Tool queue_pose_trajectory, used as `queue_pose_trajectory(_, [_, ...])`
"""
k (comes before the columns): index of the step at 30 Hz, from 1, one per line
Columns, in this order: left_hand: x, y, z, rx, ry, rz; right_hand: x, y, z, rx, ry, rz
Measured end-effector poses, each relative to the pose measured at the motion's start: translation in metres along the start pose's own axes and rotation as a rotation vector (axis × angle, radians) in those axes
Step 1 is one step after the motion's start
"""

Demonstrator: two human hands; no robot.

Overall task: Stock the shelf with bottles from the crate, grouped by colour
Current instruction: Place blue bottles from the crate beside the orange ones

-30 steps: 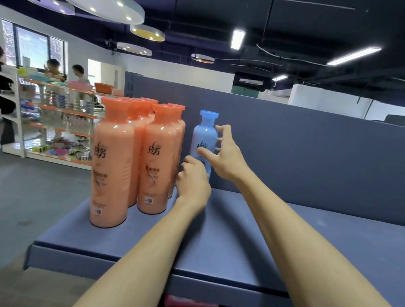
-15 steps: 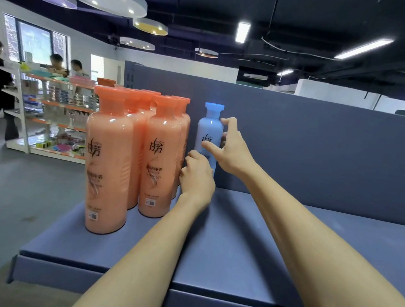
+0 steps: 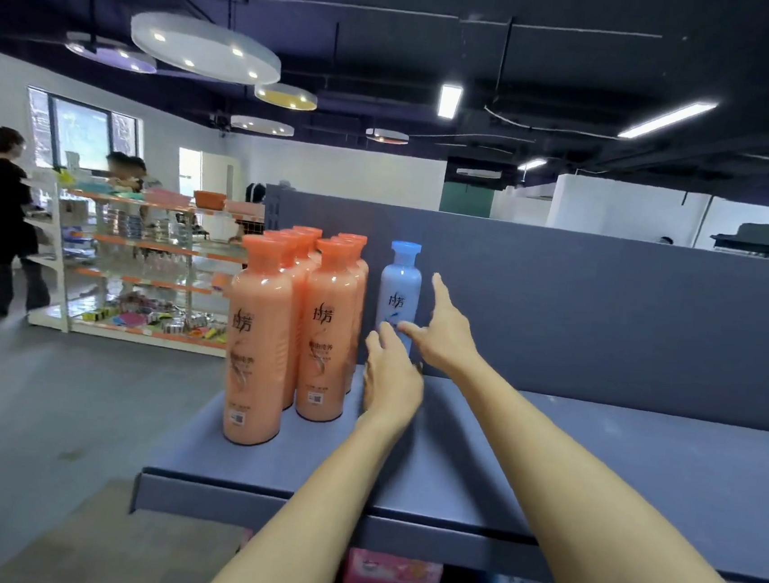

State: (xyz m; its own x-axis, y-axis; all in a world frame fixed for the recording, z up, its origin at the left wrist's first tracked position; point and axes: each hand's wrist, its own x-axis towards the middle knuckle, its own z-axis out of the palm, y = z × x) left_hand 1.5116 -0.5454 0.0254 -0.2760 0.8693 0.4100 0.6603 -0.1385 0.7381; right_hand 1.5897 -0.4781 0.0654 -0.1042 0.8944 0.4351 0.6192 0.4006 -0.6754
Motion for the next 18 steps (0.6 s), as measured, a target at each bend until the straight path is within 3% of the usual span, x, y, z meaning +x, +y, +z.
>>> queue_pose_trajectory(11, [-0.055, 0.013, -0.049, 0.377, -0.032, 0.203, -0.080, -0.020, -0.073, -0.316, -0.040, -0.077])
queue_pose_trajectory(15, [-0.086, 0.016, -0.054, 0.509, 0.040, 0.365, -0.123, -0.019, -0.088, -0.570, -0.008, -0.185])
queue_pose_trajectory(18, [-0.113, 0.013, -0.054, 0.594, 0.122, 0.507, -0.160, 0.001, -0.102, -0.629, 0.042, -0.238])
